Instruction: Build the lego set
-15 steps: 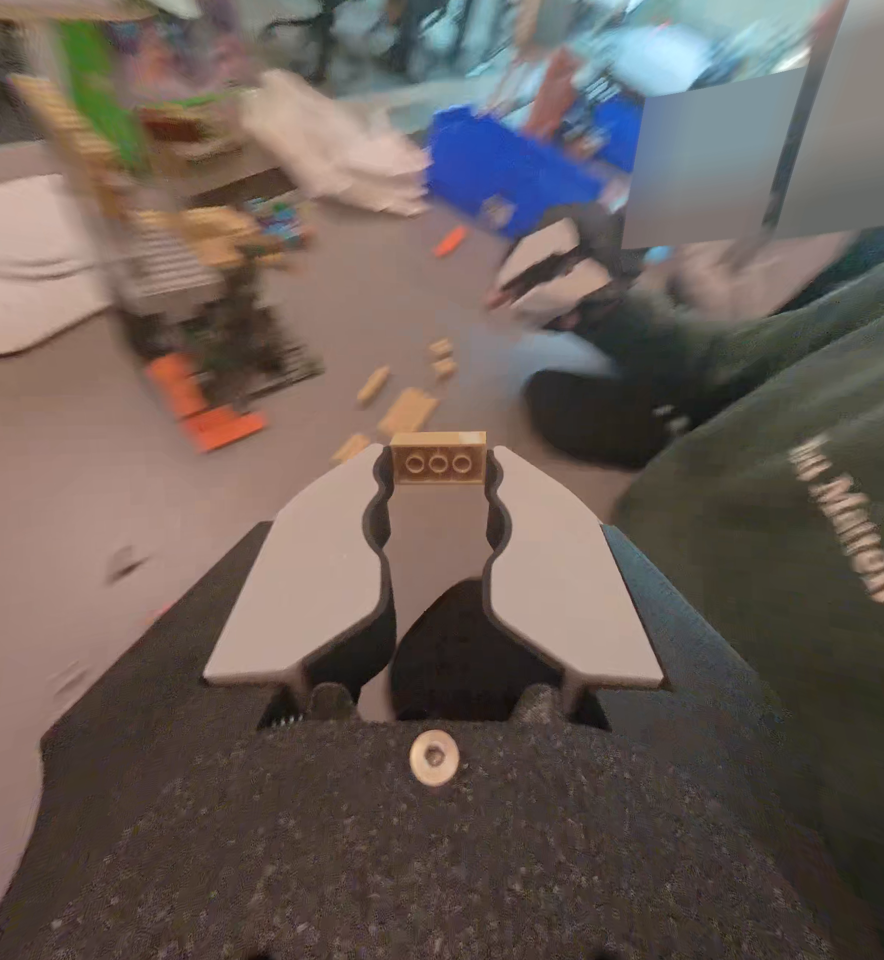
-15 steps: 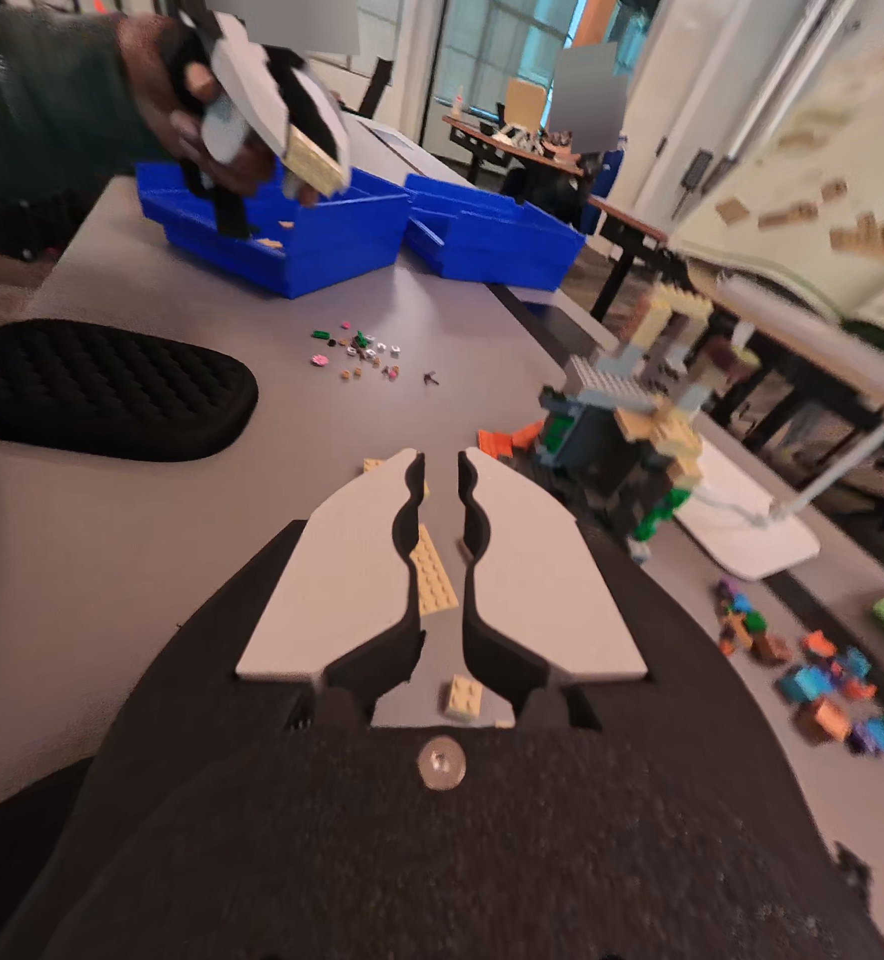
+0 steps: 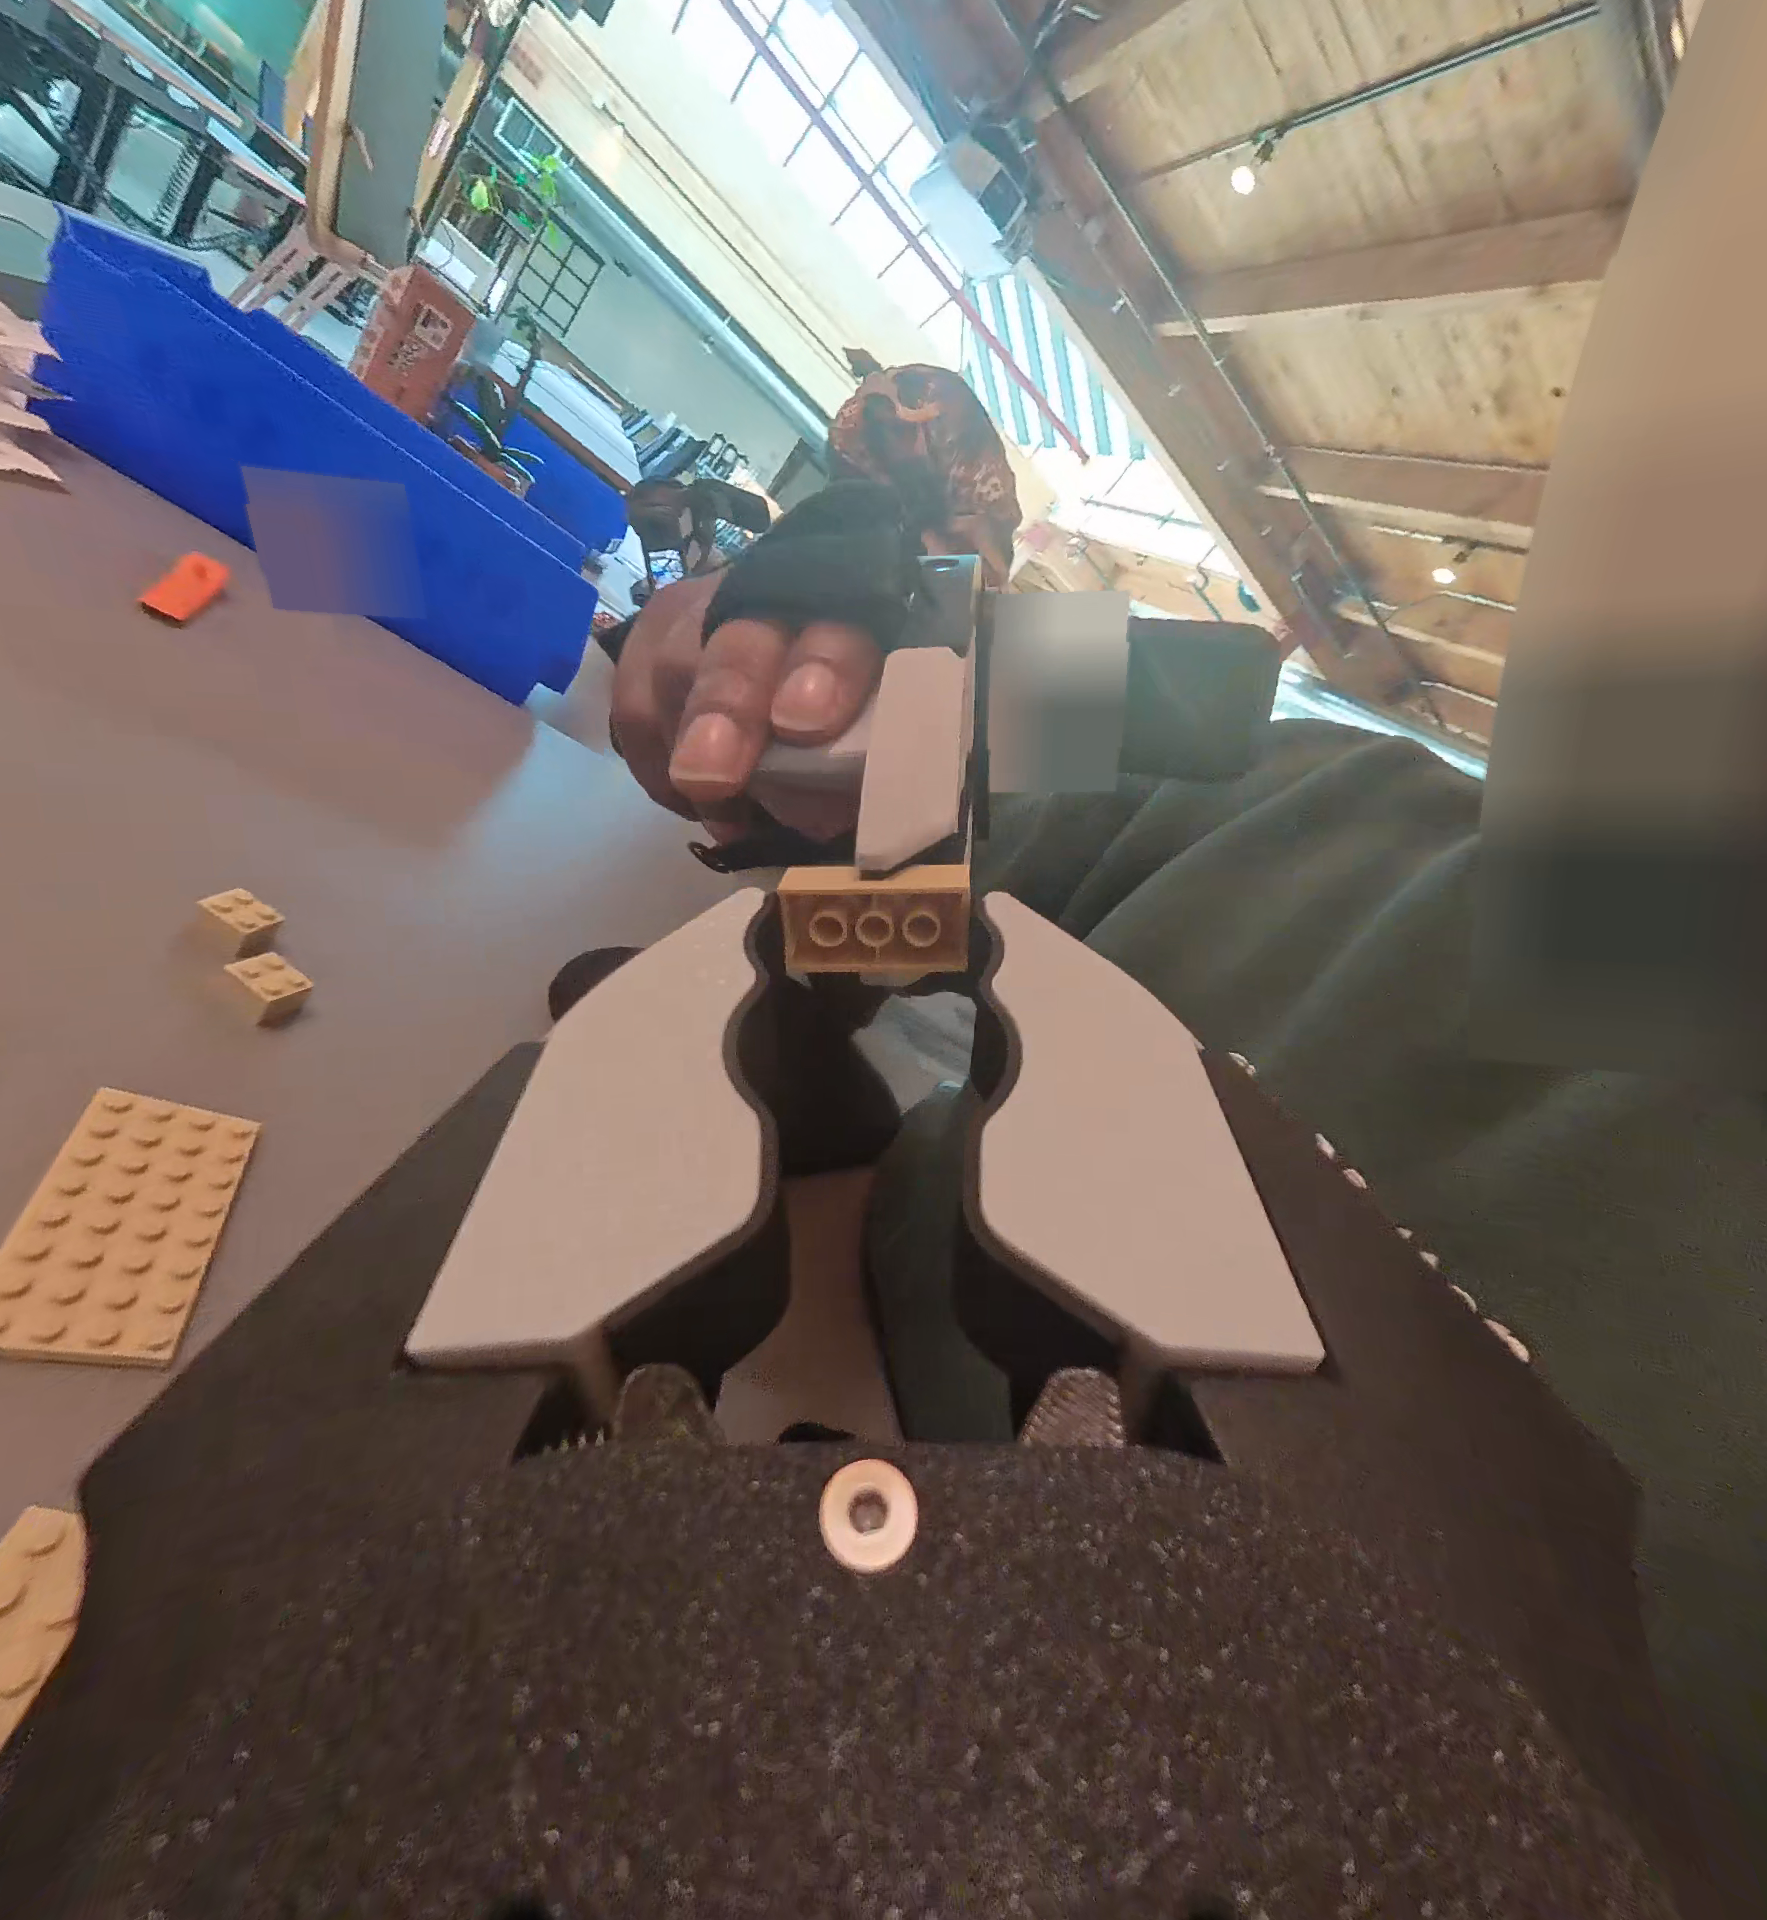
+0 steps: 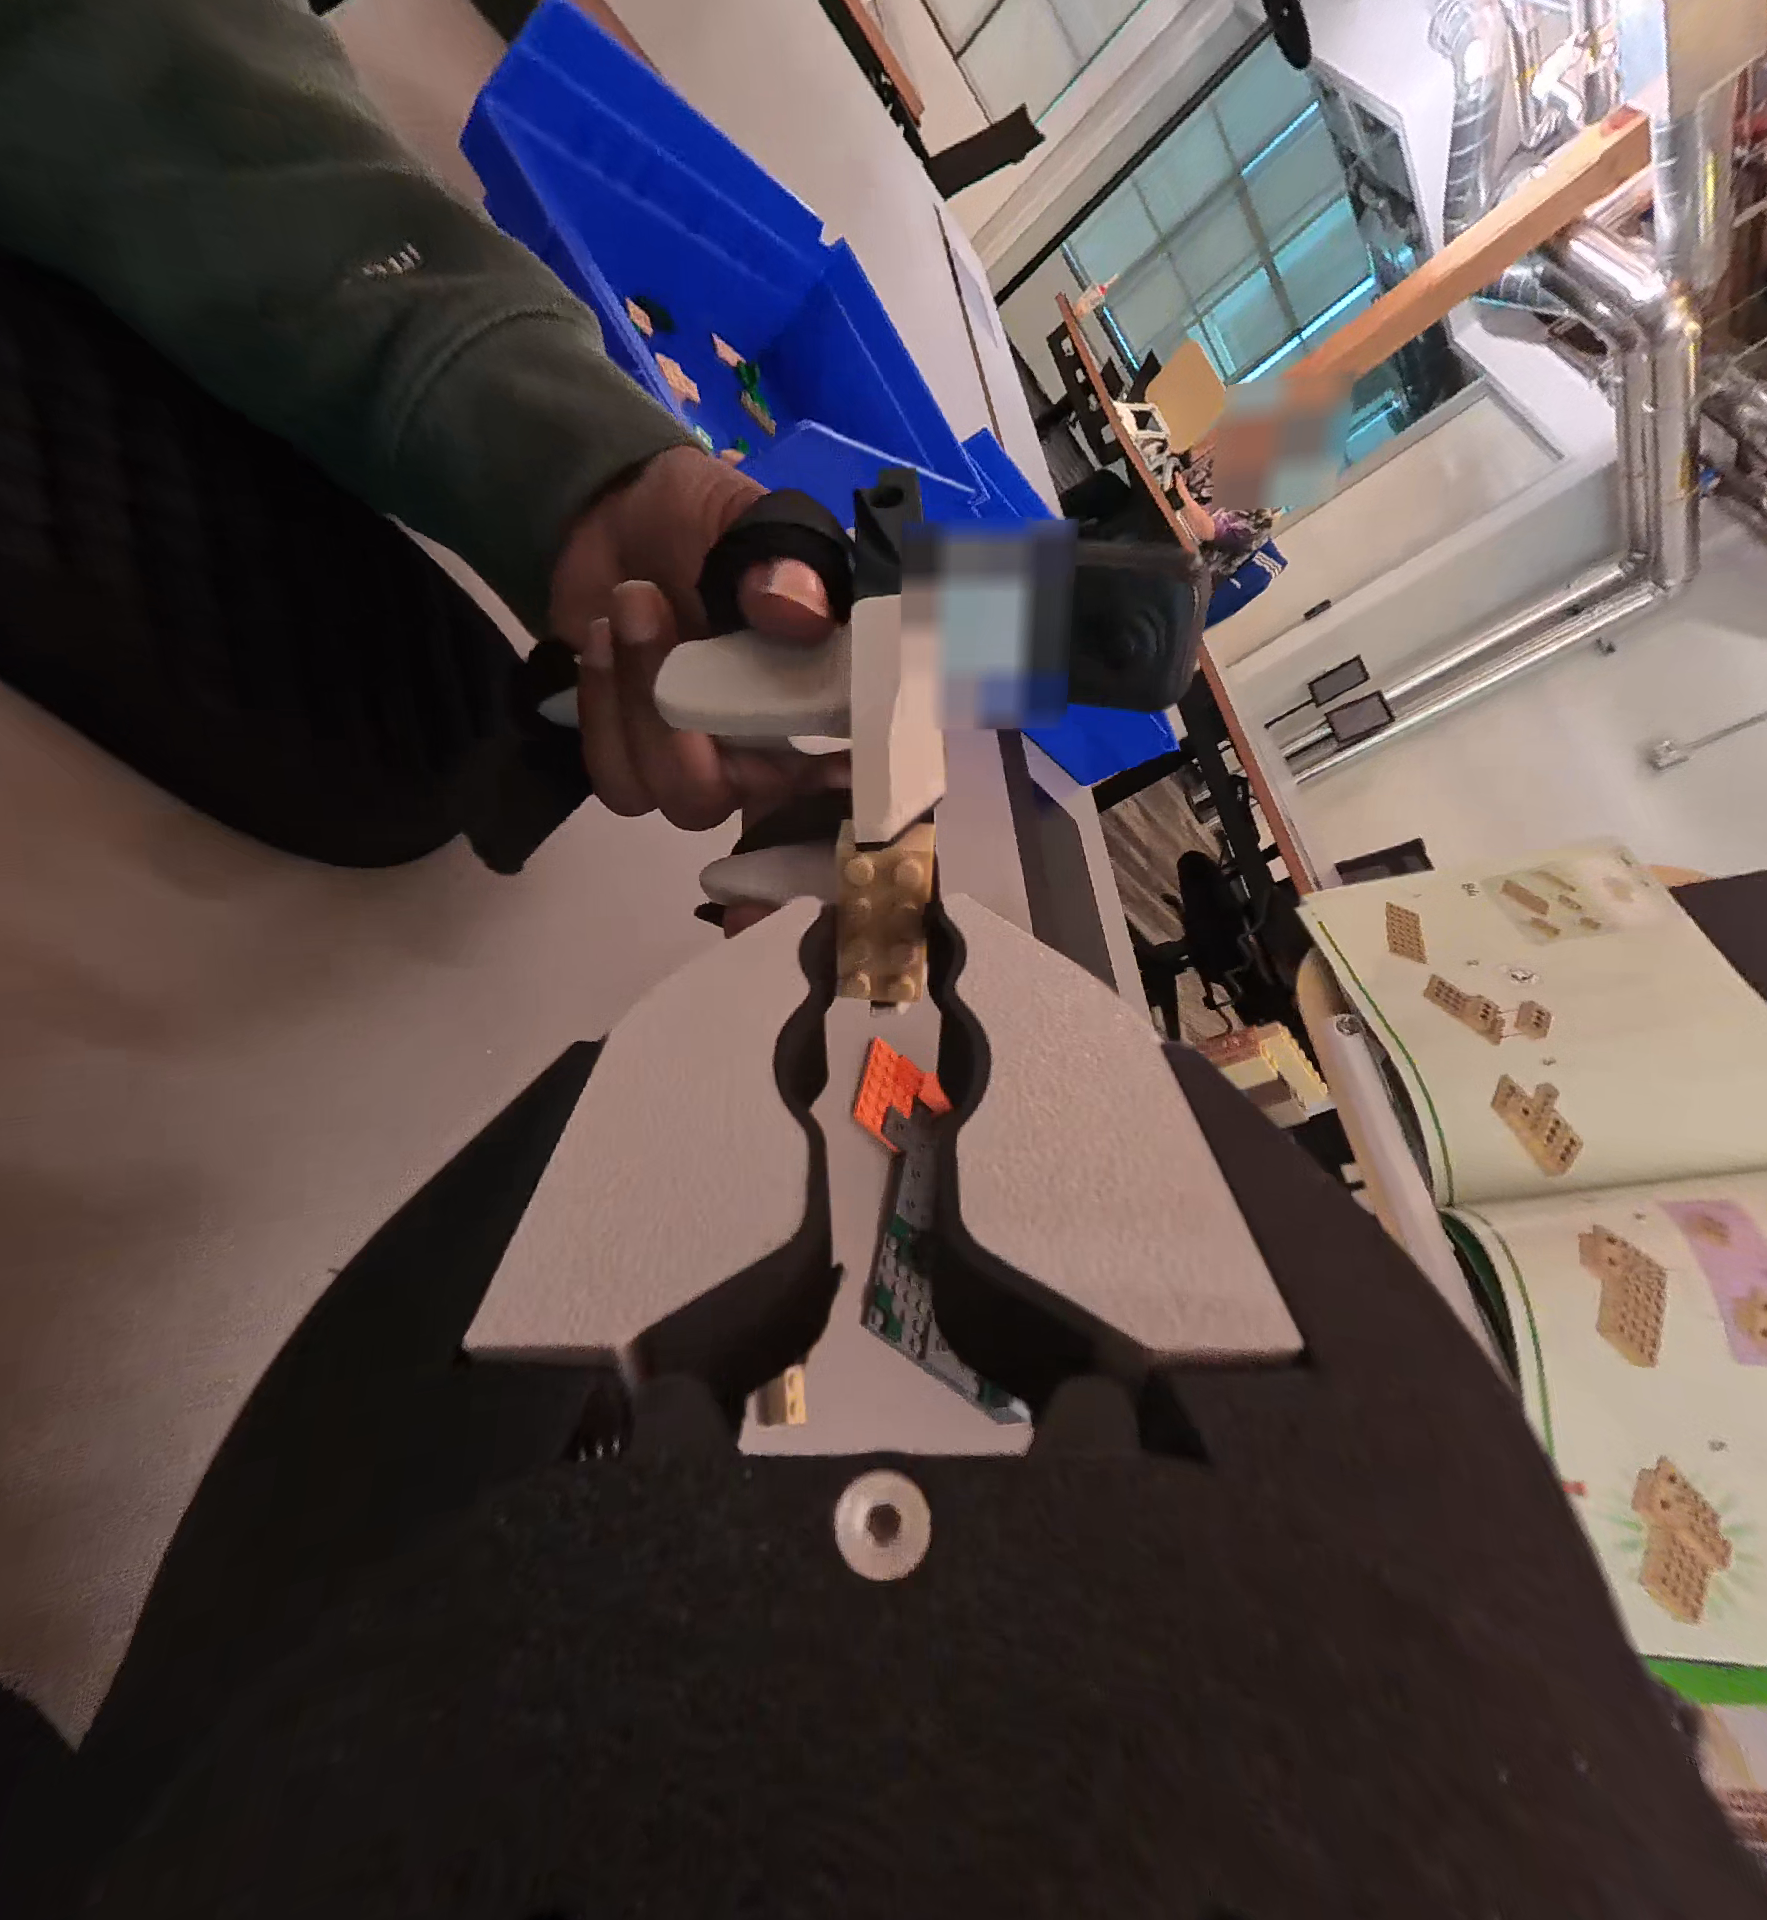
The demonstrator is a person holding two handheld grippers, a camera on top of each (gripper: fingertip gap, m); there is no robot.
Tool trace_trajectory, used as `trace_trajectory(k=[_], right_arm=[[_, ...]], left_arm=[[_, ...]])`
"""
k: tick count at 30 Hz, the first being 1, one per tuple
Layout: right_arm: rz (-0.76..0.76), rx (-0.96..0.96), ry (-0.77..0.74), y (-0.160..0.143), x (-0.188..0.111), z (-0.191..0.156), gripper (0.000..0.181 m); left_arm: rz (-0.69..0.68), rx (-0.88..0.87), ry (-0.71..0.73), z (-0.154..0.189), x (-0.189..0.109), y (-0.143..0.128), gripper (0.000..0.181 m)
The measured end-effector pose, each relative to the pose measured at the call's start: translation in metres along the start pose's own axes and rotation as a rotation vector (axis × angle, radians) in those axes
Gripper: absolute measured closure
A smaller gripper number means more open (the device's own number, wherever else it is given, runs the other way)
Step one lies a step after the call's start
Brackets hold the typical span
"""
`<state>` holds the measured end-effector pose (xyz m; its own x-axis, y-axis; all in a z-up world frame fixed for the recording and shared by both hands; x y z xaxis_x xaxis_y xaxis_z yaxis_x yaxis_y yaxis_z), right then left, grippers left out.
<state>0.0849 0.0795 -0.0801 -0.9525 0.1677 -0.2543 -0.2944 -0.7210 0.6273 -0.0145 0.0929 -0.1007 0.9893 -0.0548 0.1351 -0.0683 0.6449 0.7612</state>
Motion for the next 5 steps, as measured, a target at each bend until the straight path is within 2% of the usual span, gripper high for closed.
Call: trace_trajectory(k=[3, 5], right_arm=[[-0.030, 0.012, 0.032, 0.0003, 0.0052, -0.0011, 0.165], [-0.068, 0.106, 0.104, -0.0008, 0.0095, 0.0010, 0.165]], left_arm=[[0.008, -0.013, -0.003, -0.0018, -0.0048, -0.0031, 0.148], [0.000, 0.016, 0.027, -0.0028, -0.0093, -0.0039, 0.147]])
Point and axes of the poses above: each gripper's, where its closed fingertips meet, x out along the fingers, y out of its top, z = x × y across the jaws, the point moved 6 cm from there along -x, back along the fingers, and after that the axes turned 2 degrees about y, right-handed, at the moved point
